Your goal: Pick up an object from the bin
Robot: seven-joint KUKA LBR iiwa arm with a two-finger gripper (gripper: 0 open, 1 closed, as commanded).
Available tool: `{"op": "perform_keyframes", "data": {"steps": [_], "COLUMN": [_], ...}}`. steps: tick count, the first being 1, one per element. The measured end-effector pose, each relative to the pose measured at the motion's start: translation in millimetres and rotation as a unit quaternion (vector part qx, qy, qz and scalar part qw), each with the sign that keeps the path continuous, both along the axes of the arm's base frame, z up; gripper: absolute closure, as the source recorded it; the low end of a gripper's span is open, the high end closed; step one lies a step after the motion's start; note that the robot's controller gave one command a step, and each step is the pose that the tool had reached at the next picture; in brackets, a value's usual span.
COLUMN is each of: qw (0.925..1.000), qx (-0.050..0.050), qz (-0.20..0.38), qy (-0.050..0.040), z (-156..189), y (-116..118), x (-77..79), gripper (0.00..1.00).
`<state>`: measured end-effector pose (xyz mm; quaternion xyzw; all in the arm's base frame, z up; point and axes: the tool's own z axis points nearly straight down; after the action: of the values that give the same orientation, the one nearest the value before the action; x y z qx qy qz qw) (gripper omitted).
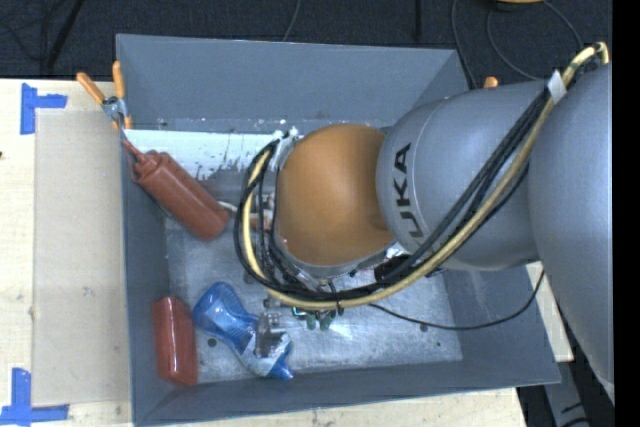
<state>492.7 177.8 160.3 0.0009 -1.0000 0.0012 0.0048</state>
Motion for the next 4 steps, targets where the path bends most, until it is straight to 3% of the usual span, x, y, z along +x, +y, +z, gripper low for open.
{"op": "perform_keyframes", "data": {"steps": [1, 2, 3, 4], "qw": [1.0, 0.9998, 0.9999, 0.9999], "qx": [0.001, 0.004, 0.003, 0.003], "qz": [-0.002, -0.017, -0.003, -0.003], "qy": [-0.0034, -0.0078, -0.0096, -0.0095], "z": [3.4, -37.5, -85.8, -85.7], "y": [-0.5, -20.5, -4.3, -4.3], "x": [2.0, 18.3, 43.4, 43.4], "gripper": [0.0, 0.0, 1.0, 1.0]}}
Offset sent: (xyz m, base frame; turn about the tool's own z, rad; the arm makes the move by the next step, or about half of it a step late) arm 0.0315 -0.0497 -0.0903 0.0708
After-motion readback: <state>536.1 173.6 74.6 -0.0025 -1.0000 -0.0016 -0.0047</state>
